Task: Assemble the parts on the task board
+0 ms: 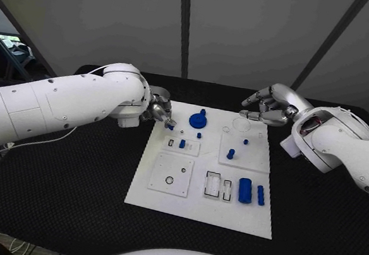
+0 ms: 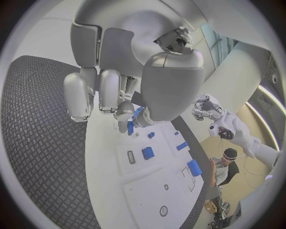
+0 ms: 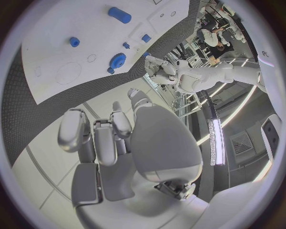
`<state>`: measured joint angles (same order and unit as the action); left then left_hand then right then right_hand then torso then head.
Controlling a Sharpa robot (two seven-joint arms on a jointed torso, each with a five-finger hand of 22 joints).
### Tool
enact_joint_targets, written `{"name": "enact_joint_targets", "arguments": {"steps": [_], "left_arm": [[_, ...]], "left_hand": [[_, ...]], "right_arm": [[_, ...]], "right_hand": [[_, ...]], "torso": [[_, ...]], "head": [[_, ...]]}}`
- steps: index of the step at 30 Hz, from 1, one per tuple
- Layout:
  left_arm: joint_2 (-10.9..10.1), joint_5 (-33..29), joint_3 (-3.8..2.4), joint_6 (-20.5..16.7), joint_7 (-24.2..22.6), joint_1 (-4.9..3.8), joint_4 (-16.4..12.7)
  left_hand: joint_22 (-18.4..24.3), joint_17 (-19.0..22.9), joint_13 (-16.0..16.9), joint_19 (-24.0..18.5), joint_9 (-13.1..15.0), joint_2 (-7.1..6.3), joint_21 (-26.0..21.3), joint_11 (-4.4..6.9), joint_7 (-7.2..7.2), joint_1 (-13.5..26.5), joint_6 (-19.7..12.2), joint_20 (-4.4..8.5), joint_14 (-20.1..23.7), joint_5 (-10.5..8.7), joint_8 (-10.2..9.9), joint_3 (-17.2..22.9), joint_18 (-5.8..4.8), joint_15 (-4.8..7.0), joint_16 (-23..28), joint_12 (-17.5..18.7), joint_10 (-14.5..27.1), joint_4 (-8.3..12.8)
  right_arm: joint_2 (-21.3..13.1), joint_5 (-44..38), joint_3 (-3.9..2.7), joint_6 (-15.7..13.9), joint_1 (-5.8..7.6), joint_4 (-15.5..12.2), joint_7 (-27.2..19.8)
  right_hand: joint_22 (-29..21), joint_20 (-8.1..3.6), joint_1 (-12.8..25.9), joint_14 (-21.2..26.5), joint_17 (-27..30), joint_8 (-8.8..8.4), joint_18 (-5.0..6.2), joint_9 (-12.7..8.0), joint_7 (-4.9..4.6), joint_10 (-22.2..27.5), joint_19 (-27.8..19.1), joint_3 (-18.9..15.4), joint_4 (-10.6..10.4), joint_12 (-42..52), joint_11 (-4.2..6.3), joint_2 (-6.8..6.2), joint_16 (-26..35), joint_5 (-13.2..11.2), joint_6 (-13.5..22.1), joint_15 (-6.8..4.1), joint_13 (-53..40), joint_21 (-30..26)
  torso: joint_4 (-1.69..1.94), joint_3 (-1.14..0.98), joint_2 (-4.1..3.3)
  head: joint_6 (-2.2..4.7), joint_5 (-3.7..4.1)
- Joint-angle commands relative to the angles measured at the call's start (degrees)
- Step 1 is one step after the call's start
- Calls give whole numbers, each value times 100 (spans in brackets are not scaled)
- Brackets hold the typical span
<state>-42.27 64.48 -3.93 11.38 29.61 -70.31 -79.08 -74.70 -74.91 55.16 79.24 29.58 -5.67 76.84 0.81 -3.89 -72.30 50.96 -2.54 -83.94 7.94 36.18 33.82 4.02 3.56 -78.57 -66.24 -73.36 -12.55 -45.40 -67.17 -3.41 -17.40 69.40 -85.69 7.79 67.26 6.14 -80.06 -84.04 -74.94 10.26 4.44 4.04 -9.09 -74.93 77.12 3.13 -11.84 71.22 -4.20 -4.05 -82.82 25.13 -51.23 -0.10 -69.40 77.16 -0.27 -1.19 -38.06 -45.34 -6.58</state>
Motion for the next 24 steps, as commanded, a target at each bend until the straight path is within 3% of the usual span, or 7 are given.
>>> {"name": "enact_joint_targets", "arguments": {"steps": [1,10,24], "left_arm": [[-94,-108,1,-569,14,55,-247],[-232,22,6,-650,246,275,-648],[-244,294,7,-401,335,345,-611]], "left_hand": [[-29,-105,17,47,20,-54,48,-3,35,39,-4,12,-268,11,40,741,12,52,-40,-23,-62,663],[-65,-105,20,73,44,-128,70,10,47,127,0,23,-269,10,97,921,5,64,-40,-25,-94,724],[-78,-107,2,80,63,-171,73,18,56,194,8,29,-269,20,142,1033,3,69,-41,-13,-109,771]], "right_arm": [[9,-5,-3,25,10,5,-28],[22,-15,-3,40,10,23,-28],[31,-16,-3,51,9,31,-31]], "right_hand": [[5,-29,-20,-346,-425,39,34,-4,-7,-32,-1,13,-16,33,17,58,27,34,-2,-25,-6,-15],[5,-29,-20,-346,-425,39,34,-4,-7,-32,-1,13,-16,33,17,58,27,34,-2,-25,-6,-15],[5,-29,-20,-346,-425,39,34,-4,-7,-32,-1,13,-16,33,17,58,27,34,-2,-25,-6,-15]], "torso": [[7,-2,5],[-20,-2,-8],[-11,5,-12]], "head": [[-13,-11],[-3,-2],[-36,-6]]}}
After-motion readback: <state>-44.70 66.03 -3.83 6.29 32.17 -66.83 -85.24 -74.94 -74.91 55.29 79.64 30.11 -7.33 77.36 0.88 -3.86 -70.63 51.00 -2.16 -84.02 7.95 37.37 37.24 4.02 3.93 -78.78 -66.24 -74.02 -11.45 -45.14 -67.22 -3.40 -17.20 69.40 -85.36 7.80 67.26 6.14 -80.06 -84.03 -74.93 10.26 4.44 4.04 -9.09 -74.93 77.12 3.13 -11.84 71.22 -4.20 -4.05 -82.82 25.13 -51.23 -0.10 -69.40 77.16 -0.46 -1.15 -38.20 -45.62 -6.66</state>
